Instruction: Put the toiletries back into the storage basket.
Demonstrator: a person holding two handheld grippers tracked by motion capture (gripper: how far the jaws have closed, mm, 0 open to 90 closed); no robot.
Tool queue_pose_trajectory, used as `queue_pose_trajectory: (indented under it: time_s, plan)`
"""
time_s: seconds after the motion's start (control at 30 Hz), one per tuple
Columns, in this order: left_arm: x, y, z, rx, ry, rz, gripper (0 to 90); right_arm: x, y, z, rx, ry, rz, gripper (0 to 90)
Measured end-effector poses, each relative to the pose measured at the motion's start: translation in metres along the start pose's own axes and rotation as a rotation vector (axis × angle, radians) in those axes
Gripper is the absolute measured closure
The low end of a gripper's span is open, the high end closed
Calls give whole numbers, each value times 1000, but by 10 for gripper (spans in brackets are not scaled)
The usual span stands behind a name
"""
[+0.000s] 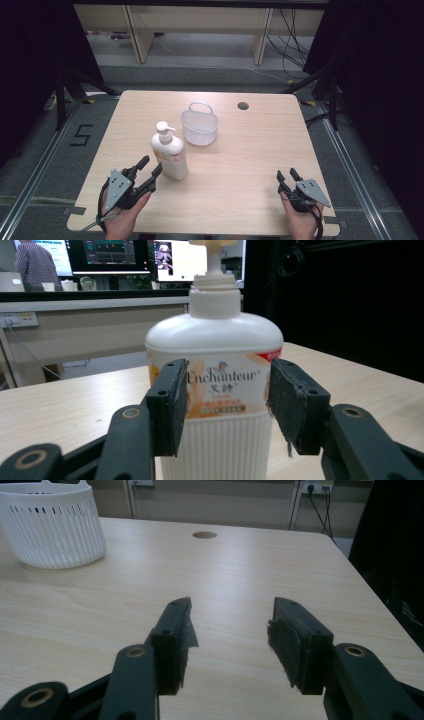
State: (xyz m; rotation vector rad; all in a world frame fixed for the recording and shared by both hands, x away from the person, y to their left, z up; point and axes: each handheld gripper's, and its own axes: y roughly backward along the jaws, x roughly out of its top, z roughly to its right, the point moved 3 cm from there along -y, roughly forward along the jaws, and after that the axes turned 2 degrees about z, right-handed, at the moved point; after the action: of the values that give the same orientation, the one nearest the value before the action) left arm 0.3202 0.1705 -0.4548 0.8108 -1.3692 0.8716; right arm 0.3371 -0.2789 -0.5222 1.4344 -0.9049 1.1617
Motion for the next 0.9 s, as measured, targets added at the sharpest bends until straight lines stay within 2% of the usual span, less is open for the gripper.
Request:
queue_pose_trajectory:
  time_s: [0.07,0.1,0.2,0.23,0.27,0.3,0.33,0.37,0.4,0.43,0.47,0.6,0.63,0.7,0.87,0.9]
  plan:
    - [3,-3,0,0,-2,8,493,0,-2,1,-1,7,13,499]
    - [5,-4,1,0,-2,12,493,0,-1,0,-4,-14,6,495]
    - [8,-9,2,0,-8,18,489,0,-1,1,-1,-9,15,484]
    - [9,-10,2,1,-7,19,486,0,0,-1,-6,-39,6,479]
    - [10,-11,3,7,-3,22,486,0,0,-1,-6,-39,6,479]
    - [12,-13,3,12,-6,21,484,0,-1,3,-12,6,26,475]
    - [13,-15,3,13,-10,28,484,0,0,0,-10,-44,-3,467]
    - [14,-16,3,17,-11,28,483,0,0,0,-10,-44,-3,467]
    - [15,-18,3,21,-11,29,483,0,-1,1,-13,-30,0,461]
    - [16,-20,4,25,-6,36,482,1,-2,3,-19,7,12,453]
    - [17,-22,3,28,-10,34,480,0,-1,0,-22,-36,-2,448]
    - [21,-27,3,39,-10,38,474,0,-1,1,-25,-28,3,445]
    - [22,-28,3,42,-10,40,474,0,-1,0,-24,-41,4,446]
    - [23,-31,4,44,-6,44,471,0,-2,1,-9,-11,12,455]
    - [23,-34,2,62,-15,36,467,0,-2,0,-20,1,12,456]
    - [23,-35,3,64,-13,36,466,0,-3,0,-10,1,8,455]
